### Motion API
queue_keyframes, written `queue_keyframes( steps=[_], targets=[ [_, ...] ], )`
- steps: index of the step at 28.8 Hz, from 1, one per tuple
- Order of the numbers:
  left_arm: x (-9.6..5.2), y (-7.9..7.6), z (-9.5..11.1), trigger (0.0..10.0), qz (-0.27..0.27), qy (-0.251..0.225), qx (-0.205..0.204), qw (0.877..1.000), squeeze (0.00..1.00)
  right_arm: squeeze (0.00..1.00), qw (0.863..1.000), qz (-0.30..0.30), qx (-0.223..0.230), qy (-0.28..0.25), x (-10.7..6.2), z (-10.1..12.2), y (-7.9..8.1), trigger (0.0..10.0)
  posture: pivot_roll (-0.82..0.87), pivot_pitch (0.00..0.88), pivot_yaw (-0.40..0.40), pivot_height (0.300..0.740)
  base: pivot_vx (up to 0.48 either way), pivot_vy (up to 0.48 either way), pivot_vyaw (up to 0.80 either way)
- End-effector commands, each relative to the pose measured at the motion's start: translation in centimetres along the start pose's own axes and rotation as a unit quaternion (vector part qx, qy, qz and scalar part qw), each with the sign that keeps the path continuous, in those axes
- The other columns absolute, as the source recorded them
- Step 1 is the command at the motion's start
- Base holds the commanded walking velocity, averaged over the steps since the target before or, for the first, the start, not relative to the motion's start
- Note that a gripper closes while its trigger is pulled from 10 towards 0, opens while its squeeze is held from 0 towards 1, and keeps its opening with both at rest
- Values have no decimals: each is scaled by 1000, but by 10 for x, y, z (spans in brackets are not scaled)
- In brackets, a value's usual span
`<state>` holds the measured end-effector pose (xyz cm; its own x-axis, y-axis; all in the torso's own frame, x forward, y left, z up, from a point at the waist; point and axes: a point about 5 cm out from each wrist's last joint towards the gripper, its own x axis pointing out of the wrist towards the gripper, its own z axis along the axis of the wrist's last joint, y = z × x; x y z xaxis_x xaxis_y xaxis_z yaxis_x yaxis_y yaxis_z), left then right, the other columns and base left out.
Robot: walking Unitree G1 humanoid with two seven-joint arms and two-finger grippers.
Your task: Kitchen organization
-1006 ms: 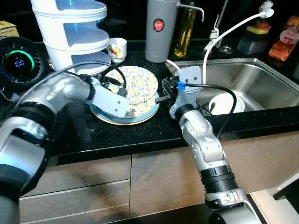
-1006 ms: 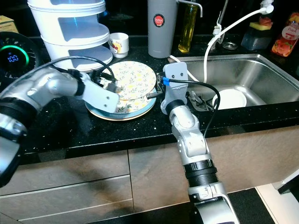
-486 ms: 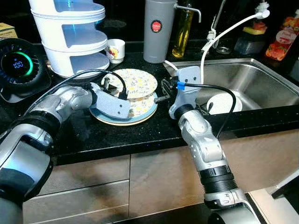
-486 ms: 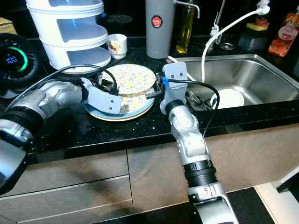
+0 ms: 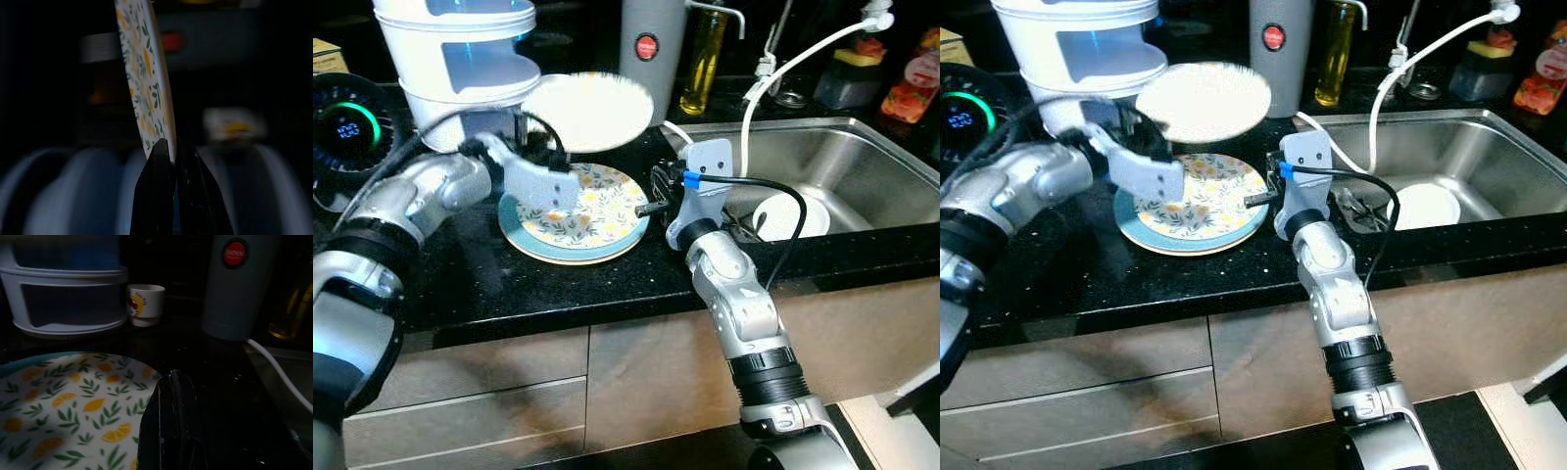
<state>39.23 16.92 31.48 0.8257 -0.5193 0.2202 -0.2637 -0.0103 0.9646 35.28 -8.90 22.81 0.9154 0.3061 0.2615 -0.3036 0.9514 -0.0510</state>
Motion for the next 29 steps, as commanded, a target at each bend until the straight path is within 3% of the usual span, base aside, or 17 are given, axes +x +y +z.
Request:
queue_keyframes(
  steps=[1,3,6,7,10,11,12,14,20,22,24,29],
  targets=[
    [-2,23,-2,10000,57,-6,-2,998,0,0,1000,-10,2,-1,-1,-1,-3,10000,154,33,-17,740,0,0,0],
    [-5,22,5,10000,61,-35,-18,997,0,0,1000,-20,6,-3,-3,0,-8,10000,156,36,-20,740,0,0,0],
    [-17,0,16,10000,-18,-77,-53,995,0,0,997,-62,22,-26,-8,11,-27,10000,150,43,-30,740,0,0,0],
    [-17,0,16,10000,-18,-77,-53,995,0,0,997,-62,22,-26,-8,11,-27,10000,150,43,-30,740,0,0,0],
    [-24,-7,20,10000,-43,-90,-99,990,0,0,988,-133,26,-67,-16,26,-55,10000,147,46,-30,740,0,0,0],
    [-24,-7,20,10000,-43,-90,-99,990,0,0,988,-133,26,-67,-16,26,-55,10000,147,46,-30,740,0,0,0],
    [-27,-9,22,10000,-56,-93,-116,987,0,0,982,-166,20,-91,-21,35,-69,10000,138,48,-28,740,0,0,0],
    [-29,-10,22,10000,-66,-94,-121,986,0,0,977,-183,13,-107,-26,42,-77,10000,131,50,-28,740,0,0,0],
    [-41,-17,31,10000,-133,-137,-73,979,0,0,988,-128,-46,-69,-29,40,-76,10000,127,52,-51,740,0,0,0],
    [-43,-18,33,10000,-151,-148,-66,975,0,0,990,-116,-53,-58,-29,38,-75,10000,127,52,-53,740,0,0,0],
    [-50,-17,32,10000,-190,-166,-32,967,0,0,993,-98,-41,-55,-31,37,-73,10000,129,52,-55,740,0,0,0],
    [-50,-15,27,10000,-184,-151,-50,970,0,0,992,-109,-31,-58,-32,39,-75,10000,131,50,-49,740,0,0,0]
  ],
)
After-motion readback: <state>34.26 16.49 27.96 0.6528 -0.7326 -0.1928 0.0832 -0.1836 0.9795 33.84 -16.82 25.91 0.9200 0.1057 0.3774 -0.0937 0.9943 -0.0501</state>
